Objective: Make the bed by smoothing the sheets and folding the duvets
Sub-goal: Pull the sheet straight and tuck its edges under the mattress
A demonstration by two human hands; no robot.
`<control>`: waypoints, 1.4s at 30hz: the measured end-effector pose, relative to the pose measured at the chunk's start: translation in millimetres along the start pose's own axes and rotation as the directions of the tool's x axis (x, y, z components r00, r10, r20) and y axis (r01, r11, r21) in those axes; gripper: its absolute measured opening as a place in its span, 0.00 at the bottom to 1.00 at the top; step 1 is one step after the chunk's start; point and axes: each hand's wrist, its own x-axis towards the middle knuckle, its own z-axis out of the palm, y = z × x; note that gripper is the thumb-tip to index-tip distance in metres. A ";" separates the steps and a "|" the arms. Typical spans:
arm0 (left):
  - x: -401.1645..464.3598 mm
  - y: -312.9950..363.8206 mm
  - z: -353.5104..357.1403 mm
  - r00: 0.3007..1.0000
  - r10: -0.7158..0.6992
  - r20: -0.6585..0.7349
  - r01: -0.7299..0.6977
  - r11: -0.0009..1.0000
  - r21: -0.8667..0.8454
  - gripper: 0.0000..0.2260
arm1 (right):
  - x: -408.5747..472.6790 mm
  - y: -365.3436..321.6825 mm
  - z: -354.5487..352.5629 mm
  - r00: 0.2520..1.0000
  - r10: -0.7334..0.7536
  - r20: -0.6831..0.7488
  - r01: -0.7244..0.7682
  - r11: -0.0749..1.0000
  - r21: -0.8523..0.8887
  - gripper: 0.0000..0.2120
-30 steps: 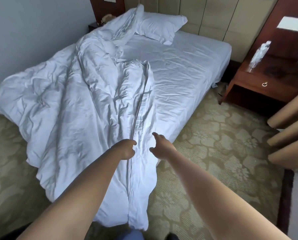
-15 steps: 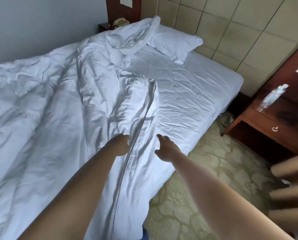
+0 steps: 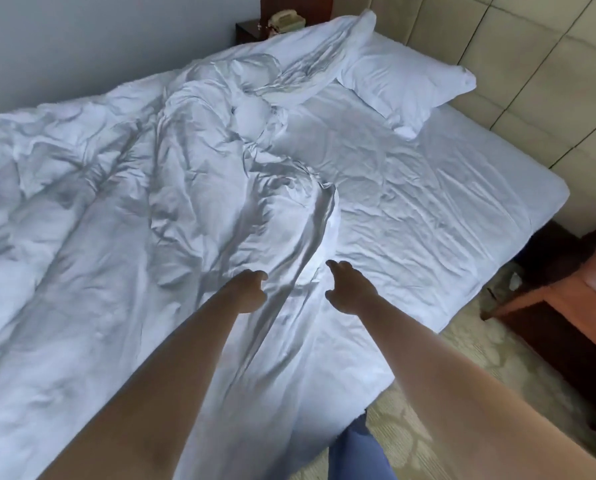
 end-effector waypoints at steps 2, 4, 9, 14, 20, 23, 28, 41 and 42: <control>27.9 18.3 0.2 0.999 -0.052 0.011 0.052 0.999 -0.008 0.24 | 38.7 17.6 -13.0 0.998 -0.054 0.040 0.056 0.997 -0.052 0.31; 54.8 38.0 0.6 0.993 -0.108 0.040 0.109 0.994 -0.030 0.26 | 79.9 34.3 -27.7 0.990 -0.129 0.048 0.134 0.983 -0.125 0.32; 126.1 83.2 2.4 0.976 -0.201 0.086 0.206 0.977 -0.060 0.30 | 180.5 69.4 -52.2 0.950 -0.288 0.119 0.311 0.902 -0.299 0.34; 197.4 104.9 19.2 0.957 -0.279 0.080 0.287 0.948 -0.139 0.37 | 268.4 92.0 -52.6 0.869 -0.459 0.187 0.491 0.746 -0.451 0.37; 263.1 116.3 49.5 0.927 -0.363 0.095 0.372 0.921 -0.115 0.46 | 339.3 105.1 -47.2 0.751 -0.576 0.323 0.607 0.409 -0.682 0.40; 280.3 120.9 61.8 0.900 -0.431 0.055 0.430 0.902 0.042 0.50 | 372.7 100.0 -33.5 0.705 -0.632 0.323 0.592 0.272 -0.759 0.29; 305.3 105.8 77.2 0.882 -0.471 -0.013 0.471 0.881 0.049 0.47 | 401.1 84.6 -11.4 0.677 -0.629 0.383 0.597 0.165 -0.785 0.32; 297.8 96.4 70.5 0.902 -0.431 -0.030 0.426 0.899 -0.106 0.40 | 392.7 52.2 -4.4 0.644 -0.599 0.476 0.720 0.264 -0.642 0.12; 287.9 96.2 63.6 0.898 -0.441 0.005 0.437 0.888 -0.143 0.38 | 383.8 54.5 -10.3 0.644 -0.594 0.482 0.723 0.266 -0.638 0.12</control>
